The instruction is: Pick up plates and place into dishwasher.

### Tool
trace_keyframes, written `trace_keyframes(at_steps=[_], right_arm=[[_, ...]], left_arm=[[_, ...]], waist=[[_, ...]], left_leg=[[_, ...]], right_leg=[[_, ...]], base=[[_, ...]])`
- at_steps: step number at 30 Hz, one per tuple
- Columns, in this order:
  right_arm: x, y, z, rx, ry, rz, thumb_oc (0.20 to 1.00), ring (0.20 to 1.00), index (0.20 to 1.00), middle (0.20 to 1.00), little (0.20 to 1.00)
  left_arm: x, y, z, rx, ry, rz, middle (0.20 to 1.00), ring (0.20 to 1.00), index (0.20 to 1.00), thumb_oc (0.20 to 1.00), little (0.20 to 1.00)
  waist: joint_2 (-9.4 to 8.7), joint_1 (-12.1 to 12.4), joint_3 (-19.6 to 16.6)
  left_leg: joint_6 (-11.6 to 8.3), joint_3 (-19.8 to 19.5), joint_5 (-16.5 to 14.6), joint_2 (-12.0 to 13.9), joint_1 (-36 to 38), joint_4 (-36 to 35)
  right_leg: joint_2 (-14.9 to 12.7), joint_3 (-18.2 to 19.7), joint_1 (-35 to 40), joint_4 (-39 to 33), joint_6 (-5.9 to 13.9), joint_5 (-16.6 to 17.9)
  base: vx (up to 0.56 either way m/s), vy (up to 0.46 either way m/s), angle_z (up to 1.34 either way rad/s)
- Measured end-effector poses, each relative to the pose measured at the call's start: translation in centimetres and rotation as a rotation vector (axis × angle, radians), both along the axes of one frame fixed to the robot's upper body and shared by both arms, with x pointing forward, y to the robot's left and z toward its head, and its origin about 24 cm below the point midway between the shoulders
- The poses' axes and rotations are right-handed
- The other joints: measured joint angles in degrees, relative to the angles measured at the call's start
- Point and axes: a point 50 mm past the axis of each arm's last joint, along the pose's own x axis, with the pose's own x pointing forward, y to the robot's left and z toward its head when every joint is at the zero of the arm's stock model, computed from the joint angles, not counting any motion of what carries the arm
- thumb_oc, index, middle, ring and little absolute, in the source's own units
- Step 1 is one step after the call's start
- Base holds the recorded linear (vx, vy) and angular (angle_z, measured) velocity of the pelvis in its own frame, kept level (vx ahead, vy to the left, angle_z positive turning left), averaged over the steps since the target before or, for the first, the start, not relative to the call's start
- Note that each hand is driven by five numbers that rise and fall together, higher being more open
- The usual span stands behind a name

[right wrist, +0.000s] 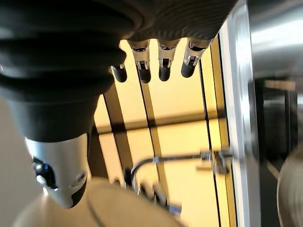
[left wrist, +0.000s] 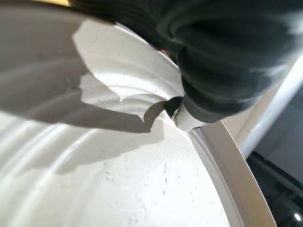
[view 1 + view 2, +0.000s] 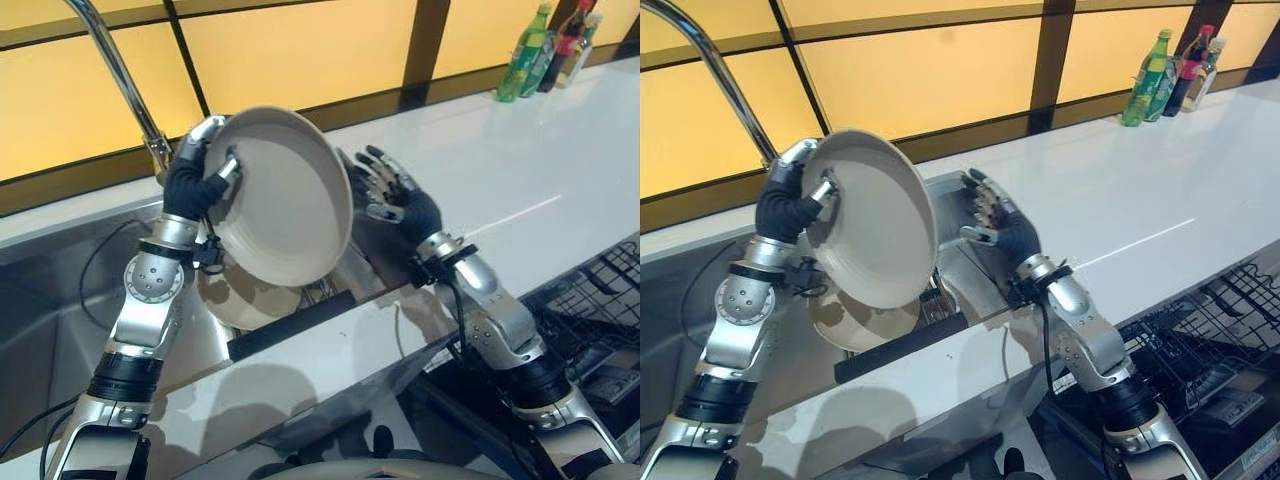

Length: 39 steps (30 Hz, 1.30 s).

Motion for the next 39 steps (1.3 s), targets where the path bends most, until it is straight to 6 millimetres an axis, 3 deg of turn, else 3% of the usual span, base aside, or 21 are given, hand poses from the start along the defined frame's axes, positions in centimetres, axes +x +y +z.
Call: trace_keyframes(at_steps=[5,15,22,33,39], right_arm=[[0.0,0.1,-0.1,0.007,0.014,0.009,1.0,1.0,1.0,1.0,1.0],[-0.2,1.2,-0.5,-0.024,0.039,0.047,1.0,1.0,1.0,1.0,1.0],[-0.1,0.9,-0.4,-0.029,0.042,0.018,1.0,1.0,1.0,1.0,1.0],[0.9,-3.2,2.3,0.089,-0.096,-0.38,1.0,1.0,1.0,1.0,1.0],[0.5,-4.6,3.9,0.195,-0.18,-0.449,1.0,1.0,1.0,1.0,1.0]], left_arm=[[0.0,-0.6,-0.2,0.018,0.009,-0.03,0.2,0.2,0.2,0.2,0.2],[-0.7,-2.8,0.1,0.128,-0.029,-0.103,0.2,0.2,0.2,0.2,0.2],[-0.7,-2.5,0.3,0.155,-0.034,-0.095,0.2,0.2,0.2,0.2,0.2],[-0.7,-1.8,0.8,0.136,-0.06,-0.041,0.2,0.2,0.2,0.2,0.2],[-0.7,-1.3,1.1,0.112,-0.074,-0.005,0.2,0.2,0.2,0.2,0.2]], waist=[[-0.52,0.94,-2.54],[-0.7,1.05,-3.26],[-0.68,1.03,-3.28],[-0.47,0.98,-3.4],[0.43,0.97,-3.97]], left_leg=[[-0.15,-0.31,-0.11,0.1,0.0,0.0],[-0.15,-0.73,-0.1,0.12,0.01,0.0],[-0.16,-0.6,-0.1,0.21,0.08,0.01],[-0.27,-0.38,-0.17,0.33,0.1,0.01],[-0.35,0.4,-0.24,0.48,0.32,0.0]], right_leg=[[0.08,-0.32,0.12,-0.01,0.2,-0.58],[0.09,-0.72,0.38,0.01,-0.07,-0.42],[0.11,-0.92,0.42,-0.01,-0.03,-0.64],[0.26,-0.85,0.38,-0.01,0.03,-0.75],[0.41,-0.48,0.39,-0.01,0.04,-0.77]], base=[[-0.04,-0.041,0.03],[-0.02,-0.01,0.01],[0.0,0.0,0.0],[0.0,0.0,0.0],[0.0,-0.005,-0.02]])
